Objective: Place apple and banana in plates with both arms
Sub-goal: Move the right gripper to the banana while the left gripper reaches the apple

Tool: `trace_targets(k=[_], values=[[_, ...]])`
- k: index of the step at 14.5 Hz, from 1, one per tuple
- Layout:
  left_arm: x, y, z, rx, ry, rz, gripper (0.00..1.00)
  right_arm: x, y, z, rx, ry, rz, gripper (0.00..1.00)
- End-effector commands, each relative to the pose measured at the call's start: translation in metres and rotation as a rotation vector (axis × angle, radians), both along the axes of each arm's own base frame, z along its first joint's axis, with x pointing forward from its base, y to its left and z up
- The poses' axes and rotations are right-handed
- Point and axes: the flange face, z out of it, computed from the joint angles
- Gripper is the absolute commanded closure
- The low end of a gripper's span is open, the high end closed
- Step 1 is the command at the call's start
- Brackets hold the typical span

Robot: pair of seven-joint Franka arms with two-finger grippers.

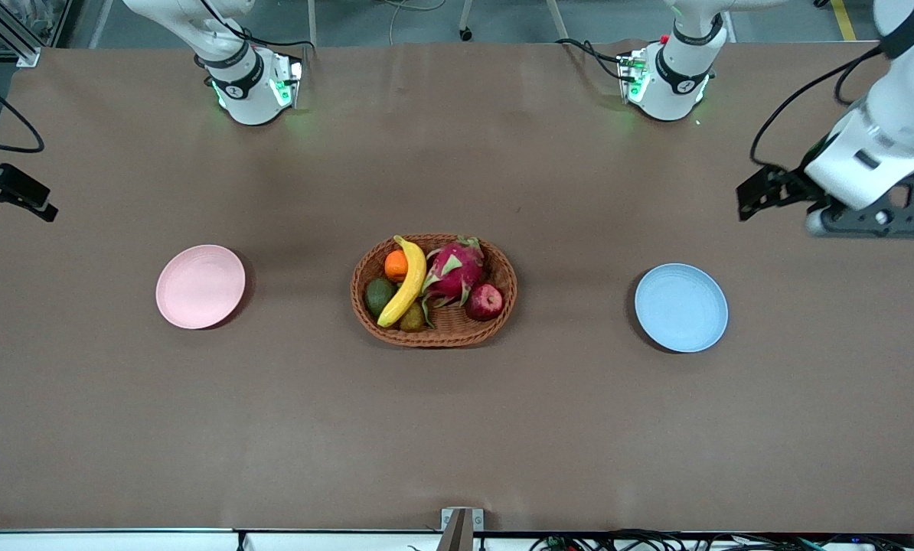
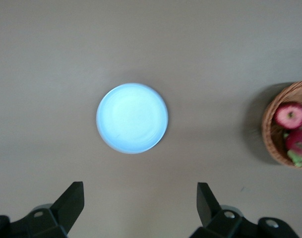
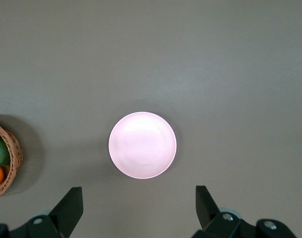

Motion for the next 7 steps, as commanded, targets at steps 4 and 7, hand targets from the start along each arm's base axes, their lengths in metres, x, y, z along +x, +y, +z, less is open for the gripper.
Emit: trace_targets(k=[4, 7], values=[[0.019, -0.096, -0.063, -0.029, 0.072, -0.011, 0.0, 0.032, 0.082, -0.065, -0.01, 0.108, 0.111, 0.0], [0.022, -0.141, -0.108, -0.026, 0.105, 0.052, 0.0, 0.049, 0.142, -0.113, 0.001, 0.156, 0.141, 0.0]])
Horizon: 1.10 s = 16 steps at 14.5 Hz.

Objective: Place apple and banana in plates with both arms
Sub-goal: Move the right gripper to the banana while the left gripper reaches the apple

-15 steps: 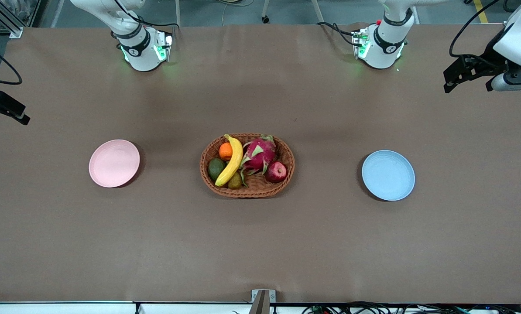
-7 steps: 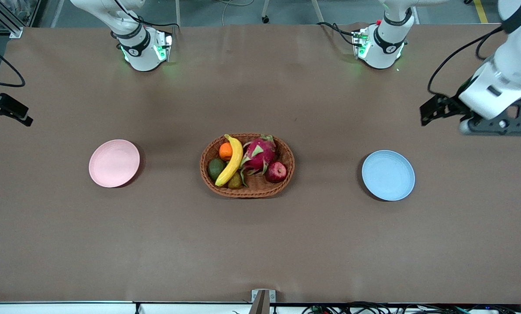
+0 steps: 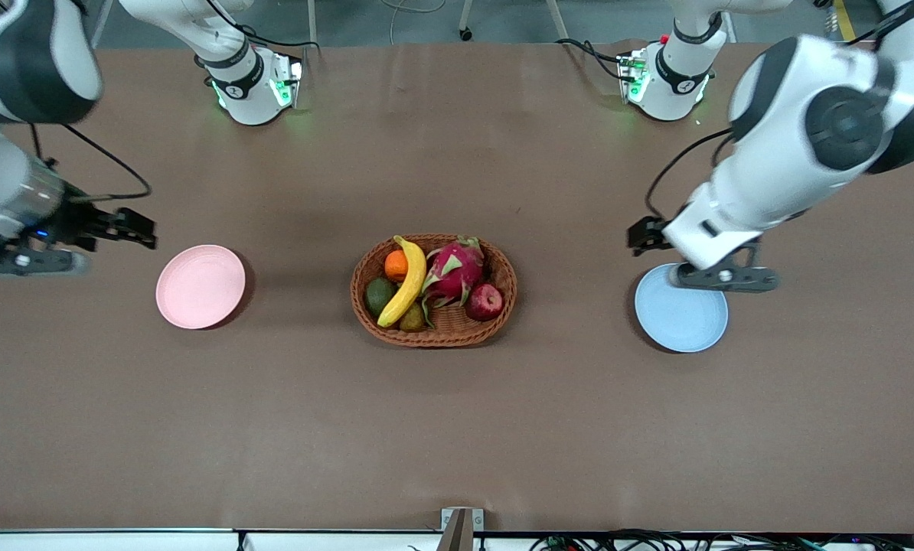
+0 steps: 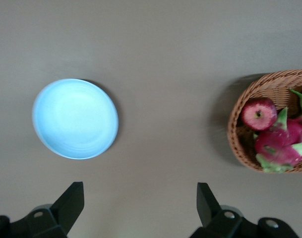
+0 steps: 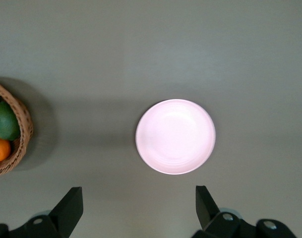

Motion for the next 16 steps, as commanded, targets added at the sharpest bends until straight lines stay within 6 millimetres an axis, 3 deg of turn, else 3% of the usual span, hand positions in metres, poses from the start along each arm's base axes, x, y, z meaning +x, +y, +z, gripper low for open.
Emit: trace_targets(k=[1, 4, 6, 9, 13, 15, 16], values=[[0.011, -0.03, -0.028, -0.002, 0.015, 0.064, 0.0, 0.018, 0.055, -0.042, 0.006, 0.001, 0.002, 0.0], [0.02, -0.047, -0.057, -0.021, 0.008, 0.111, 0.0, 0.032, 0.122, -0.082, 0.036, -0.018, -0.105, 0.0], [0.017, -0.07, -0.076, -0.018, 0.019, 0.158, 0.0, 0.04, 0.161, -0.101, 0.022, -0.006, -0.218, 0.0], [0.018, -0.095, -0.102, -0.006, 0.051, 0.217, 0.0, 0.038, 0.182, -0.127, 0.131, 0.087, -0.322, 0.0], [0.0, -0.144, -0.142, 0.009, 0.07, 0.362, 0.0, 0.058, 0.2, -0.174, 0.193, 0.135, -0.411, 0.0], [-0.01, -0.167, -0.164, 0.019, 0.08, 0.449, 0.0, 0.053, 0.235, -0.186, 0.172, 0.127, -0.49, 0.02], [-0.008, -0.172, -0.171, 0.007, 0.072, 0.486, 0.0, 0.053, 0.248, -0.194, 0.163, 0.126, -0.538, 0.11]])
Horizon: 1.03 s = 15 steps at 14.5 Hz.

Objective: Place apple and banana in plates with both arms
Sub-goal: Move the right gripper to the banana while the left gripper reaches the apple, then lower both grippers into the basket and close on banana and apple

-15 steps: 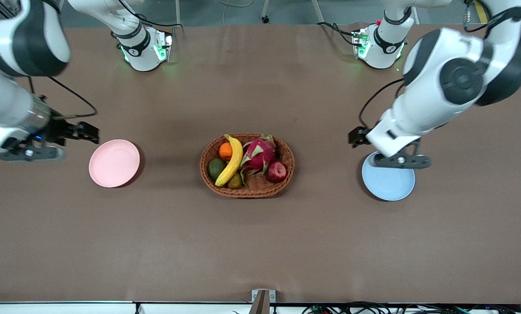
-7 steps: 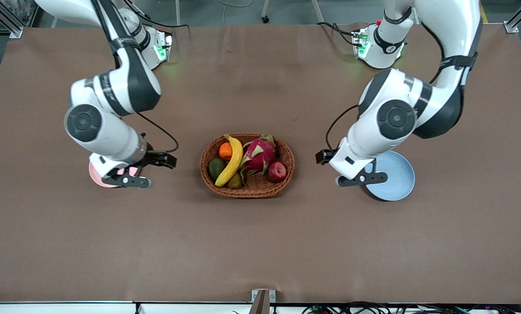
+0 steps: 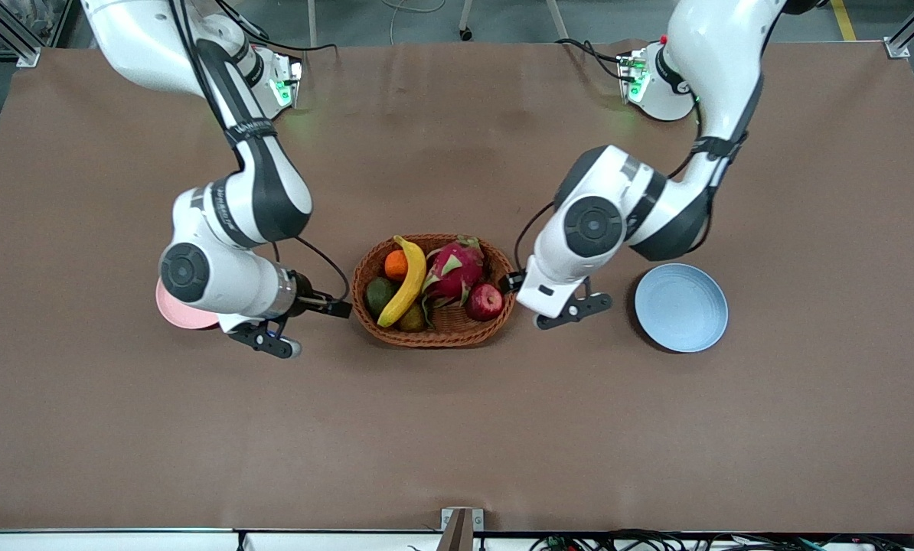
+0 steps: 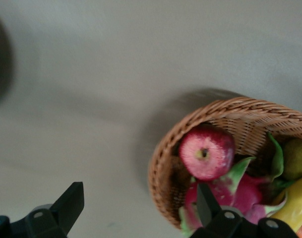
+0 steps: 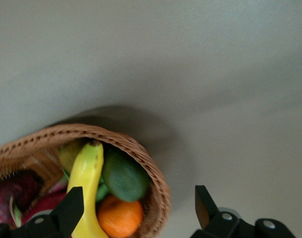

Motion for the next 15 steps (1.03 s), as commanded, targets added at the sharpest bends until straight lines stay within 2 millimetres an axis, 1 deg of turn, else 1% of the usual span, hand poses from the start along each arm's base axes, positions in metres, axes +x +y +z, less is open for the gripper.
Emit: trace_targets(k=[1, 2, 3, 4, 5, 6, 7, 8, 10, 12, 15], values=[[0.003, -0.021, -0.017, -0.028, -0.012, 0.113, 0.0, 0.003, 0.043, -0.016, -0.021, 0.02, -0.139, 0.13], [0.002, -0.027, -0.027, -0.045, -0.004, 0.152, 0.0, 0.006, 0.051, -0.024, -0.033, 0.034, -0.2, 0.14], [0.004, -0.028, -0.031, -0.062, -0.009, 0.182, 0.0, 0.01, 0.059, -0.027, -0.043, 0.047, -0.279, 0.14], [0.007, -0.03, -0.036, -0.083, -0.013, 0.216, 0.0, 0.009, 0.071, -0.031, -0.054, 0.055, -0.321, 0.14], [0.009, -0.033, -0.041, -0.103, -0.014, 0.251, 0.0, 0.005, 0.081, -0.033, -0.058, 0.058, -0.328, 0.14], [0.007, -0.04, -0.046, -0.121, -0.019, 0.277, 0.0, 0.004, 0.087, -0.035, -0.055, 0.049, -0.326, 0.17], [0.003, -0.048, -0.053, -0.127, -0.018, 0.303, 0.0, 0.001, 0.095, -0.034, -0.047, 0.034, -0.323, 0.18], [0.003, -0.051, -0.059, -0.134, -0.025, 0.332, 0.0, 0.0, 0.097, -0.037, -0.047, 0.03, -0.321, 0.2], [0.005, -0.054, -0.067, -0.147, -0.033, 0.375, 0.0, -0.007, 0.107, -0.046, -0.06, 0.046, -0.334, 0.23], [0.002, -0.057, -0.075, -0.138, -0.024, 0.408, 0.0, -0.015, 0.118, -0.05, -0.075, 0.062, -0.348, 0.23], [0.001, -0.058, -0.078, -0.13, -0.028, 0.397, 0.0, -0.017, 0.115, -0.051, -0.092, 0.075, -0.327, 0.24]])
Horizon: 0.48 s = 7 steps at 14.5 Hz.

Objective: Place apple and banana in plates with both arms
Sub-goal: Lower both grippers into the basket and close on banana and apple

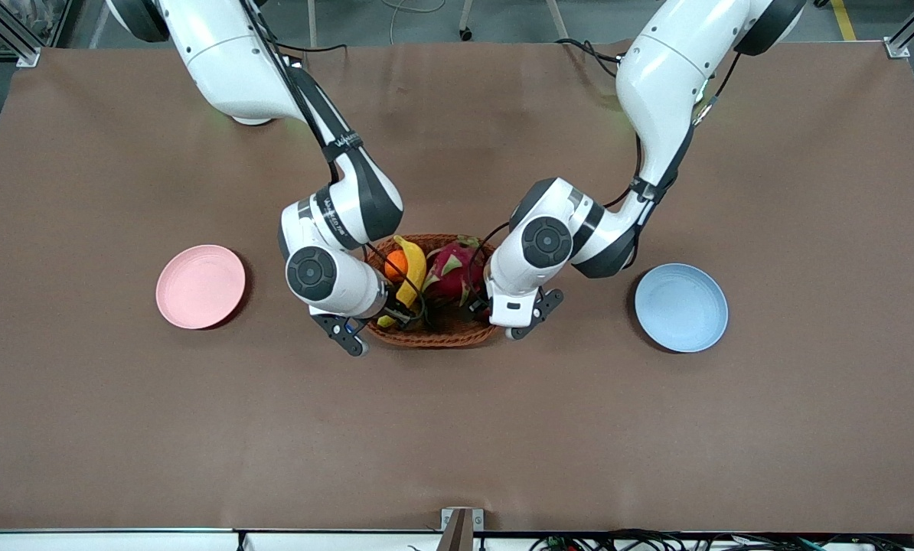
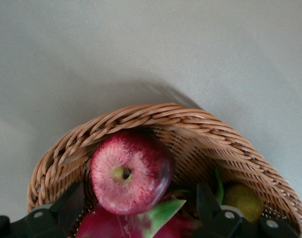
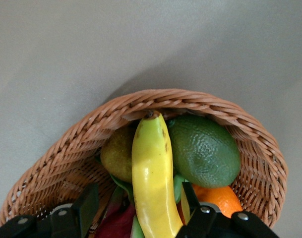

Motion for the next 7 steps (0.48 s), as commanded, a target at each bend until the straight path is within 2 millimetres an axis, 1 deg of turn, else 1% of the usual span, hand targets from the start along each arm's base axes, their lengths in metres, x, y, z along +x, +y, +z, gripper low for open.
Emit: trace_targets(k=[1, 5, 7], values=[[0.004, -0.003, 0.002, -0.003, -0.009, 0.007, 0.0, -0.003, -0.001, -0.001, -0.015, 0.038, -0.002, 0.24], [0.002, -0.001, -0.005, 0.021, -0.007, -0.006, 0.0, -0.004, -0.001, -0.002, -0.017, 0.049, -0.002, 0.24], [0.001, -0.001, -0.015, 0.026, 0.009, 0.001, 0.0, -0.005, -0.001, -0.009, -0.02, 0.059, -0.008, 0.24]])
